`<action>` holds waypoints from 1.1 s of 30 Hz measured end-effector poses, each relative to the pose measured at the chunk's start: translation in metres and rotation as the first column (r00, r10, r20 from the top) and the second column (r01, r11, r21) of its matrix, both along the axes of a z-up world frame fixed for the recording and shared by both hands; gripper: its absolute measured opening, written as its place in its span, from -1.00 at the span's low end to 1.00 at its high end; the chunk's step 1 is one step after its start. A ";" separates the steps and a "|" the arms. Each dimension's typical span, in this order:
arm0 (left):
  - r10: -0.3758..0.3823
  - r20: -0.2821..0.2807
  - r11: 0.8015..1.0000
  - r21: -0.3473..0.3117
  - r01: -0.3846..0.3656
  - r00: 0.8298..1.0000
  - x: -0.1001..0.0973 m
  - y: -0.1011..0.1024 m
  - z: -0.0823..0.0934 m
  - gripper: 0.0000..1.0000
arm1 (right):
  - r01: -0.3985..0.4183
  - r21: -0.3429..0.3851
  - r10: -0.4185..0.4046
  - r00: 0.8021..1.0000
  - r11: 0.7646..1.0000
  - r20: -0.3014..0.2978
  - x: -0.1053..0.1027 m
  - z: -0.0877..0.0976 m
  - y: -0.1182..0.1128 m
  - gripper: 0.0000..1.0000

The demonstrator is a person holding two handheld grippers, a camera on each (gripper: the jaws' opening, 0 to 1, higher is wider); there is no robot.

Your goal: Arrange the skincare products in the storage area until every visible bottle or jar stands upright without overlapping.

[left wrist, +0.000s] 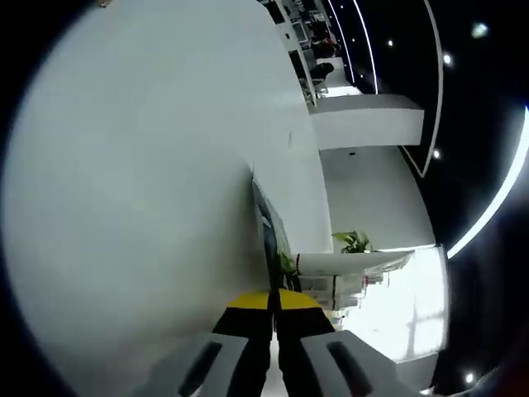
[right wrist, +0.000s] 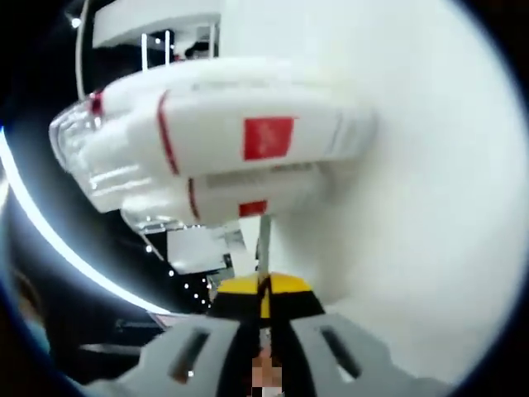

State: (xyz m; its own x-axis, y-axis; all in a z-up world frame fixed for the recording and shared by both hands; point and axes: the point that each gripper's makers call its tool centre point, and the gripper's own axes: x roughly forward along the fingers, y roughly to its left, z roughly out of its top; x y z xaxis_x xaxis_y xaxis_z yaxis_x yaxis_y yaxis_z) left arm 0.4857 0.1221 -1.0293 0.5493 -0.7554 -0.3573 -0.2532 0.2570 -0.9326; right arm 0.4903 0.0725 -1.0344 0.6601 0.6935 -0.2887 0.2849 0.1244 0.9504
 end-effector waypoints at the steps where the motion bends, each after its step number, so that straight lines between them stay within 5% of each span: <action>1: -0.001 0.000 1.000 -0.019 0.001 1.000 0.000 -0.001 0.001 -0.99 | 0.030 -0.011 -0.030 0.999 0.999 0.011 0.004 0.000 -0.003 -1.00; 7: -0.022 0.001 1.000 0.020 0.022 1.000 -0.006 0.003 -0.001 -0.70 | 0.102 -0.019 -0.102 0.995 0.995 -0.008 0.011 -0.007 -0.005 -1.00; 11: -0.016 0.015 1.000 0.017 0.016 1.000 -0.003 0.008 -0.001 -0.98 | 0.147 0.032 -0.144 0.987 0.989 -0.068 0.013 -0.013 -0.002 -1.00; 13: -0.007 0.011 1.000 0.024 0.007 1.000 0.000 0.010 -0.004 -0.99 | 0.155 0.070 -0.148 0.984 0.985 -0.100 0.011 -0.014 -0.001 -0.99; 16: -0.017 0.018 0.999 0.035 0.016 1.000 0.001 0.009 -0.005 -0.99 | 0.125 -0.002 -0.125 0.989 0.992 -0.078 0.009 -0.017 -0.002 -0.96; 23: -0.008 0.013 0.995 0.100 0.007 1.000 -0.002 0.012 -0.015 -1.00 | 0.122 -0.012 -0.123 0.986 0.992 -0.113 0.001 -0.024 -0.007 -0.91; 31: 0.001 -0.045 0.999 0.038 0.000 0.999 -0.003 0.007 -0.015 -0.92 | 0.158 -0.026 -0.160 0.978 0.987 -0.132 0.004 -0.026 -0.011 -0.99; 33: 0.009 -0.023 0.997 0.074 -0.007 1.000 -0.005 0.012 -0.008 -0.85 | 0.155 -0.033 -0.158 0.978 0.987 -0.134 0.005 -0.026 -0.012 -0.99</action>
